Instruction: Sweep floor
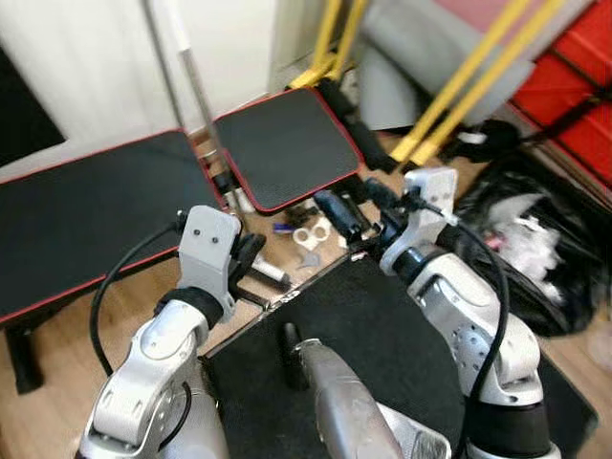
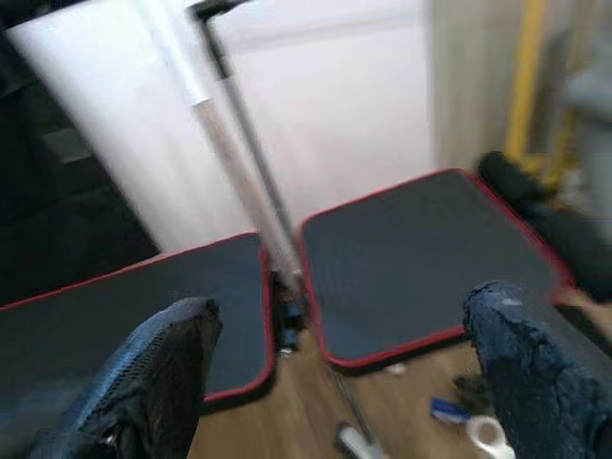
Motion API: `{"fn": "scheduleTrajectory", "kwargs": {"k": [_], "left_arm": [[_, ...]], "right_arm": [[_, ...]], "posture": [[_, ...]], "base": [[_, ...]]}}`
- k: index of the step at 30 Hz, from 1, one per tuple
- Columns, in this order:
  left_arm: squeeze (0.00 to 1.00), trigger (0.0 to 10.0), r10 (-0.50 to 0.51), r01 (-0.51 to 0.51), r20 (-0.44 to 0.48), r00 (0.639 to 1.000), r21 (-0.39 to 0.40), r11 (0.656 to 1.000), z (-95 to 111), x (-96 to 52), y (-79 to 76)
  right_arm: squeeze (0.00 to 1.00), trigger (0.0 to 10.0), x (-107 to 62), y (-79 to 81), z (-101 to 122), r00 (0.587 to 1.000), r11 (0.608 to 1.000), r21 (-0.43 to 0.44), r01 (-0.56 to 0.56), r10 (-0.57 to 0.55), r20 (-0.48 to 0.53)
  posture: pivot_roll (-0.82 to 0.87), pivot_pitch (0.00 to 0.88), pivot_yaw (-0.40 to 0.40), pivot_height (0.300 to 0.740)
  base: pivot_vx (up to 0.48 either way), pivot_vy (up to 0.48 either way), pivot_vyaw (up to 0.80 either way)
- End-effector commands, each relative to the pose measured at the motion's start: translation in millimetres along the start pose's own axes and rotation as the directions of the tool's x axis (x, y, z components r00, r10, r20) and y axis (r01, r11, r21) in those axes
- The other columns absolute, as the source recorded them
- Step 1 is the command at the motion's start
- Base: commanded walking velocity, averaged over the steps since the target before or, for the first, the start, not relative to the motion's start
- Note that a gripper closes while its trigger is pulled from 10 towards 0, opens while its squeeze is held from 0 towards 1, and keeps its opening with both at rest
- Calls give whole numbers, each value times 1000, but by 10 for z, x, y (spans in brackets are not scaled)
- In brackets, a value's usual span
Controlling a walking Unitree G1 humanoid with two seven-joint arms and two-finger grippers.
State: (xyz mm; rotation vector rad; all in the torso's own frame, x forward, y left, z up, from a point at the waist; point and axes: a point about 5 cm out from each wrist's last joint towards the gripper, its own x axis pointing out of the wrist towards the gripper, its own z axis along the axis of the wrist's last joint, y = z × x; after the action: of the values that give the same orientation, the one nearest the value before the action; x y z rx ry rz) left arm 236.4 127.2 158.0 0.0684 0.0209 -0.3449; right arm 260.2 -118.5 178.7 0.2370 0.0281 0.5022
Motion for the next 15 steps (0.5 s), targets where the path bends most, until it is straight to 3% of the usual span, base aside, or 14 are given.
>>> {"fn": "scheduleTrajectory", "kwargs": {"k": [1,8,15], "left_arm": [[0,10000,15,-15,3,1000,-1,1000,-19,11,-4],[0,10000,39,-39,-29,999,-6,999,-94,-4,32],[0,10000,8,-10,-42,999,-37,999,-174,-60,-69]], "right_arm": [[0,10000,-75,-30,-30,1000,1000,-11,15,-16,-22],[0,10000,-227,-48,-148,997,999,-23,27,-29,-68],[0,10000,-321,-28,-233,996,999,-19,38,-40,-82]], "posture": [[-143,192,-148,740],[-142,176,-150,740],[-142,158,-146,740]], "base": [[0,0,-800],[0,0,-800],[0,0,-800]]}}
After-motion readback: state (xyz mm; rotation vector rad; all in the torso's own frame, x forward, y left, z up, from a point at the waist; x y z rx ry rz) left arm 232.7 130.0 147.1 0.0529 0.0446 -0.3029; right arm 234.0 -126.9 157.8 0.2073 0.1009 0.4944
